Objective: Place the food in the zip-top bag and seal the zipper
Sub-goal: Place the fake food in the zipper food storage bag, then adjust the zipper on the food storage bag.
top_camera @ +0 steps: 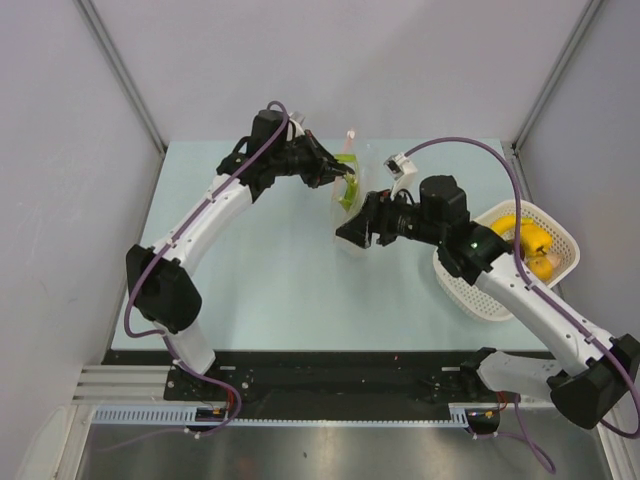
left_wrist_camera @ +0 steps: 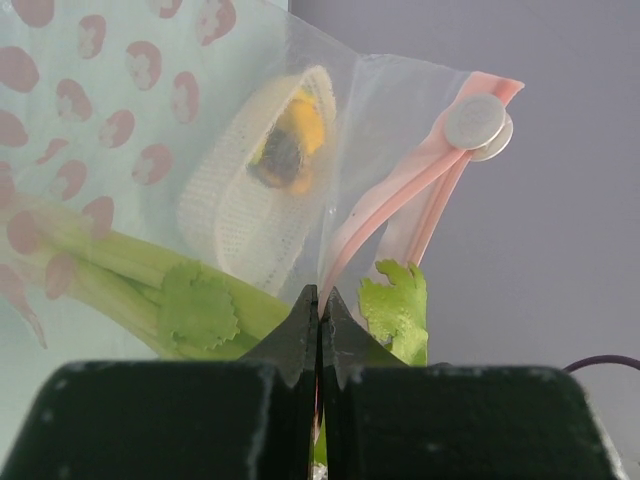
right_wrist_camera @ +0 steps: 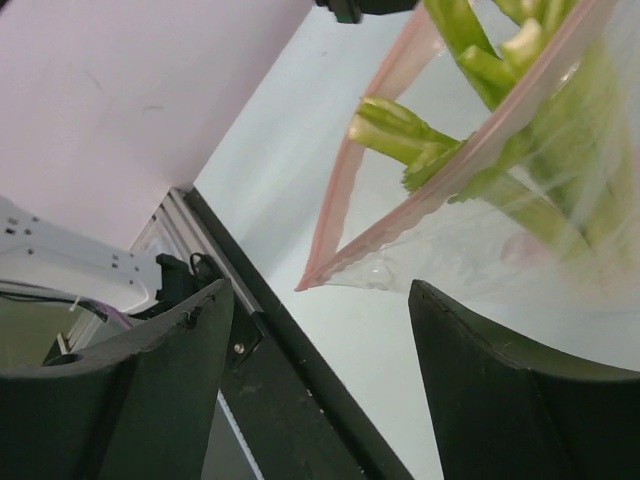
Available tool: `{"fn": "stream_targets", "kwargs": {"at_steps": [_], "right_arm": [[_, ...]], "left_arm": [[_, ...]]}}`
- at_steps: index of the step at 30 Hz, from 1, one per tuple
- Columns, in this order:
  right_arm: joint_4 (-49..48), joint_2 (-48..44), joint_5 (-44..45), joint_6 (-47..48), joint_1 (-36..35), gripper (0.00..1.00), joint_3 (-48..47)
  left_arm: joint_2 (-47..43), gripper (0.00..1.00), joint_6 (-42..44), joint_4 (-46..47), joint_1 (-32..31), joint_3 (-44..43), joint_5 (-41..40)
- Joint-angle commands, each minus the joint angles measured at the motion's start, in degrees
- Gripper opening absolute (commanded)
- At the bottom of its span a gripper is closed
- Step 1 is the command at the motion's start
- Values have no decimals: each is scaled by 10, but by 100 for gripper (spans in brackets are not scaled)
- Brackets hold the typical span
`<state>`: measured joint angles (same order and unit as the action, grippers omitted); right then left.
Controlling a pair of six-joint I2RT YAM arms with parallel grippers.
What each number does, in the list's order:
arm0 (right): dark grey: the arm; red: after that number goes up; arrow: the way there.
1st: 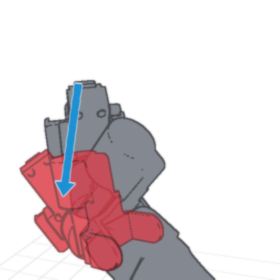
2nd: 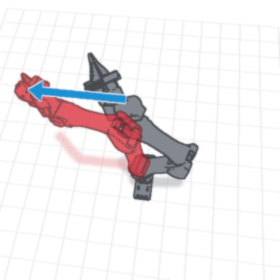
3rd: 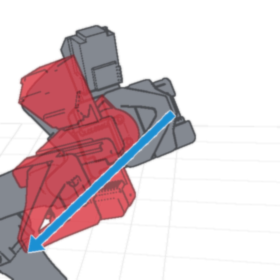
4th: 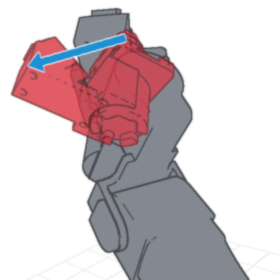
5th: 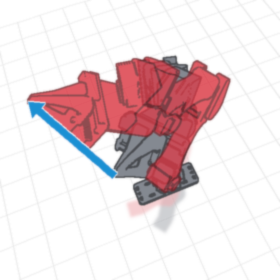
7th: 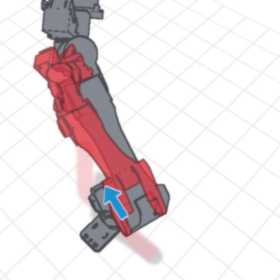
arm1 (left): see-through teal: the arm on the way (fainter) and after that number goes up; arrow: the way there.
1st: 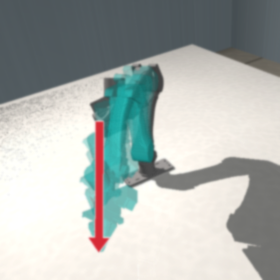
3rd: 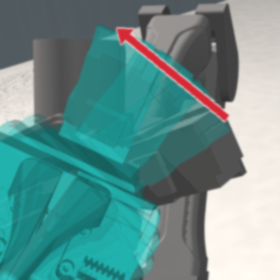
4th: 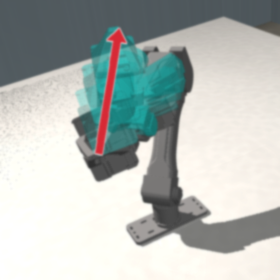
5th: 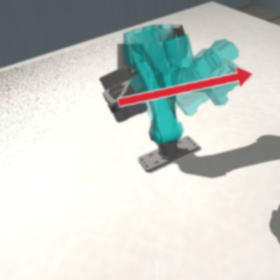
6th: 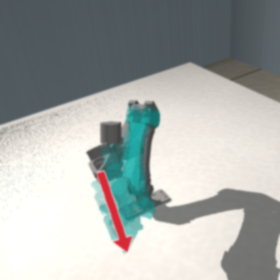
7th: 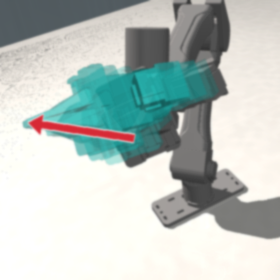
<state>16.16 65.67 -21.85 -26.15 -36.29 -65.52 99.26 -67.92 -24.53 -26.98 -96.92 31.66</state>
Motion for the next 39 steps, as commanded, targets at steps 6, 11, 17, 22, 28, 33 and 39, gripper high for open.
{"fn": "stream_targets", "kwargs": {"at_steps": [6, 11, 17, 22, 28, 33, 39], "right_arm": [[-4, 44, 131, -64, 2, 60, -23], [-15, 53, 112, -101, 20, 49, -23], [-32, 54, 103, -120, 32, 54, -24], [-26, 63, 95, -103, 25, 43, -24], [-3, 57, 105, -51, 3, 32, -20], [4, 37, 78, -14, 23, 0, -21], [-54, -20, -55, -26, 83, 0, -29]], "left_arm": [[-13, 0, -9, -13, 1, -21, -16], [-22, 0, -1, -23, 0, -18, -27], [-27, 0, 0, -28, -11, -12, -29], [-28, 0, 0, -31, -16, -16, -39], [-26, 0, 2, -31, -16, -30, -47], [-35, 0, 37, -45, -16, -49, -59], [-38, 0, 200, -101, -17, -118, -56]]}}
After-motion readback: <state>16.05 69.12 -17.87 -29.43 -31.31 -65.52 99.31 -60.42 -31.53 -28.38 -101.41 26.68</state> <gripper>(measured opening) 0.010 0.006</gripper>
